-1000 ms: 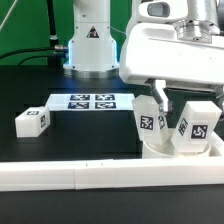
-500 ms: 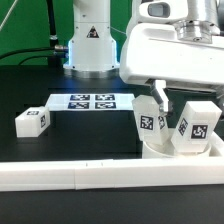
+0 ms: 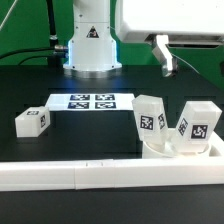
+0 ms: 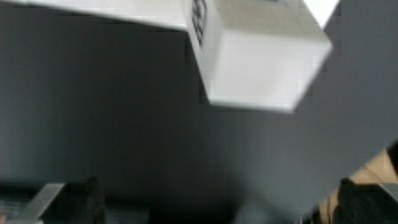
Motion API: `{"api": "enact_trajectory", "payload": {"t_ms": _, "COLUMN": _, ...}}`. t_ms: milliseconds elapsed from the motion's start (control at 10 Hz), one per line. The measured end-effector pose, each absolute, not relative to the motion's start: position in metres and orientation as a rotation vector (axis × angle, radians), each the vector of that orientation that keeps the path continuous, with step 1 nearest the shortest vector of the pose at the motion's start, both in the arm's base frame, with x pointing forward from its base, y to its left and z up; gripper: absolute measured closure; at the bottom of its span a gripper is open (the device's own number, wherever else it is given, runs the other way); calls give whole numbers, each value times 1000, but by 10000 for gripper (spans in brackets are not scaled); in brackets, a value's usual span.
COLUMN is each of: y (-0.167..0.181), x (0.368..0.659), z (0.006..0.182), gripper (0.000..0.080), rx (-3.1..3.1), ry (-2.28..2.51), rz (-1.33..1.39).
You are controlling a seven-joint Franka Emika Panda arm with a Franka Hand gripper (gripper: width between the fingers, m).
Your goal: Assemble stool
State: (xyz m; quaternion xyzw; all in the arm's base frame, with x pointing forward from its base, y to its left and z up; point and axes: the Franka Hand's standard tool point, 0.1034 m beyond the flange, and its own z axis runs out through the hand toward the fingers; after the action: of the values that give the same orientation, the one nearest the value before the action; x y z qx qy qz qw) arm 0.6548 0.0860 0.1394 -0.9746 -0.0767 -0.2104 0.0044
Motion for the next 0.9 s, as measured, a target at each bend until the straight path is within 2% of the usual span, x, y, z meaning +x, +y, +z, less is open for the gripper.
{"api": "enact_trajectory", "payload": {"t_ms": 100, "y": 79, "x": 660, "z": 144, "gripper": 151, "rx": -3062, "ry": -250, "rz": -542}}
{"api": "enact_trajectory", "payload": {"t_ms": 200, "y": 76, "x": 657, "z": 140, "gripper": 151, "rx": -3072, "ry": -259, "rz": -363}}
{"api": "enact_trajectory", "payload": {"t_ms": 400, "y": 90, "x": 656, "z": 129, "gripper": 151, "rx": -3148, "ry": -302, "rz": -196}}
{"api": "enact_trajectory", "payload": {"t_ms": 500, "y": 90, "x": 652, "z": 129, "gripper": 151, "rx": -3150, "ry": -315, "rz": -86}}
{"api": "enact_trajectory", "payload": {"t_ms": 900, "y": 102, "x": 649, "z": 129, "gripper": 151, "rx": -3095, "ry": -210, "rz": -20}}
